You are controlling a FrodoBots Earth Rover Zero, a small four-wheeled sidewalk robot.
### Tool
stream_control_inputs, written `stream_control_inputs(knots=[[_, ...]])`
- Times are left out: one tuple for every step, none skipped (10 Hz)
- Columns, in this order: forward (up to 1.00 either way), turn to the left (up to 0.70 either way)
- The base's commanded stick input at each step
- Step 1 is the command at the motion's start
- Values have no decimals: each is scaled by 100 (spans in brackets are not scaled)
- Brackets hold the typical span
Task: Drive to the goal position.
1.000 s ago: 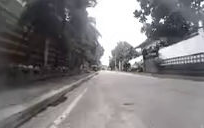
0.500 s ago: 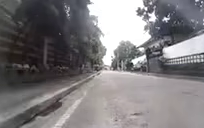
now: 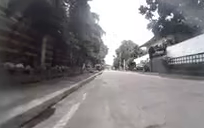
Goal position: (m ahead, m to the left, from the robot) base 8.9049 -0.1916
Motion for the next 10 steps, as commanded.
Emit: stream_control_inputs(knots=[[70,0],[70,0],[70,0],[70,0],[70,0],[70,0],[70,0],[70,0],[70,0],[70,0]])
